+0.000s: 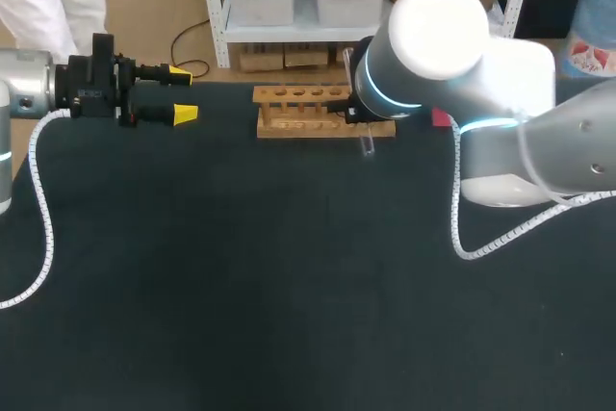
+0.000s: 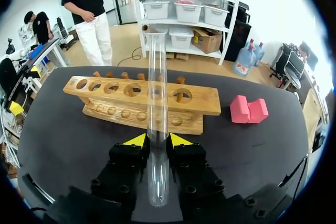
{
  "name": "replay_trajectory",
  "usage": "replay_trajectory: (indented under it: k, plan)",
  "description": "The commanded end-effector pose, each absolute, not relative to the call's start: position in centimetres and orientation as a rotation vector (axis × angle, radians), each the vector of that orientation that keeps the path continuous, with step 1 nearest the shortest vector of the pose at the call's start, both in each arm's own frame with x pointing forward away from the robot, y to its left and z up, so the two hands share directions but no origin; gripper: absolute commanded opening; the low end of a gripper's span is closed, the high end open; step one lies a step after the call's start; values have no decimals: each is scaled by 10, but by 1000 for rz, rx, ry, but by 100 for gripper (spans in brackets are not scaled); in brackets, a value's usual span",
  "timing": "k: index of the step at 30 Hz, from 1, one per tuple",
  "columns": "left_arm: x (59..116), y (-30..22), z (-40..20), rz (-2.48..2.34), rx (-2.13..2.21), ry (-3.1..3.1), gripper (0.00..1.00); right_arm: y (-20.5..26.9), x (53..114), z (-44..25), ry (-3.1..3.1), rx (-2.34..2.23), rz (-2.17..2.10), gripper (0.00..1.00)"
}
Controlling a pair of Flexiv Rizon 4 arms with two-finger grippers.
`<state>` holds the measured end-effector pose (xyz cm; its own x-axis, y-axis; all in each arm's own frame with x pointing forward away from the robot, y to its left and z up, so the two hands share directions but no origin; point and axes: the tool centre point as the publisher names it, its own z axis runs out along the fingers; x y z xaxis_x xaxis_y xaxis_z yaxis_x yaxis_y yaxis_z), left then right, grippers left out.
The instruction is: Grasp the test tube, adjust it, and insert it.
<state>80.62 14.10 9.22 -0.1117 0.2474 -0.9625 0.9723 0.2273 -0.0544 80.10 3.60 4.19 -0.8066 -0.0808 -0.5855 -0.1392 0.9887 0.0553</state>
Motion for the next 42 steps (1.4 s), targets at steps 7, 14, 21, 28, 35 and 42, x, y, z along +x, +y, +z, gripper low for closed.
replay_trajectory:
  k: [7, 14, 21, 28, 35, 42]
  plan:
    - [806, 141, 91, -967, 1184, 1555, 100, 40, 806, 33, 2545, -161, 145, 0]
    - [806, 141, 91, -967, 1184, 1555, 100, 39, 806, 30, 2560, -163, 147, 0]
    - [806, 141, 91, -967, 1184, 1555, 100, 39, 805, 27, 2573, -170, 145, 0]
    - [806, 141, 91, -967, 1184, 1555, 100, 37, 797, 38, 2565, -161, 146, 0]
    - [806, 141, 91, -967, 1184, 1555, 100, 29, 776, 67, 2533, -91, 150, 0]
    - [806, 141, 91, -967, 1184, 1555, 100, 19, 754, 104, 2500, -41, 141, 0]
